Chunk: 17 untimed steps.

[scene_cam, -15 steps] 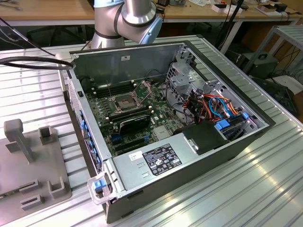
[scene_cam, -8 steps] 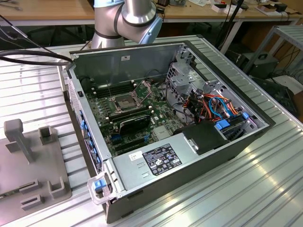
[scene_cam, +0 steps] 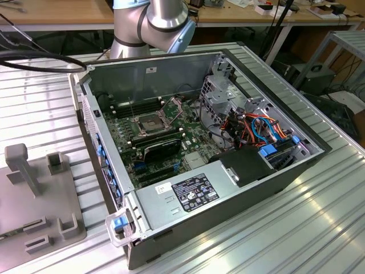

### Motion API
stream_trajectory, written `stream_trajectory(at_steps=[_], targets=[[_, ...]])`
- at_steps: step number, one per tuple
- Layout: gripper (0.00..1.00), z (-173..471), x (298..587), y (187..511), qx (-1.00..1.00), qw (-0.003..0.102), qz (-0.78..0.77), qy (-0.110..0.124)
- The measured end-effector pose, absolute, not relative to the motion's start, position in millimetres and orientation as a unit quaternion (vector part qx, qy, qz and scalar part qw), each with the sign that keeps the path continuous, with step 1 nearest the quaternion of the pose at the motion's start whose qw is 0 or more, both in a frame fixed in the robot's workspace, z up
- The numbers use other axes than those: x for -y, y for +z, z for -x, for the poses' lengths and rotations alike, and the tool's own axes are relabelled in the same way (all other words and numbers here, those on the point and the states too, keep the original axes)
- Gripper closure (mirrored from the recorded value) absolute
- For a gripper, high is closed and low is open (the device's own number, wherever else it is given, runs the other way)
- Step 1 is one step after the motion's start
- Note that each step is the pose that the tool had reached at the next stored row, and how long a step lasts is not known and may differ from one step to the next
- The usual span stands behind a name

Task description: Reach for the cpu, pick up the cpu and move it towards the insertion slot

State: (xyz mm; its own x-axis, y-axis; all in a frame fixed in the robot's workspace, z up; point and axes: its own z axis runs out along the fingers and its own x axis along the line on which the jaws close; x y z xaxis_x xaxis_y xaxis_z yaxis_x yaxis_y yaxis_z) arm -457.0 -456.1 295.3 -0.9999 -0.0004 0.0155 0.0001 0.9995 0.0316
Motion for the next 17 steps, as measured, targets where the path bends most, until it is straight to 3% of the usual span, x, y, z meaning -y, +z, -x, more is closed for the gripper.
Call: stream_trajectory(at_steps=[17], targets=[[0.45, 457, 456, 322, 1.0, 0.008, 0.0, -0.016]])
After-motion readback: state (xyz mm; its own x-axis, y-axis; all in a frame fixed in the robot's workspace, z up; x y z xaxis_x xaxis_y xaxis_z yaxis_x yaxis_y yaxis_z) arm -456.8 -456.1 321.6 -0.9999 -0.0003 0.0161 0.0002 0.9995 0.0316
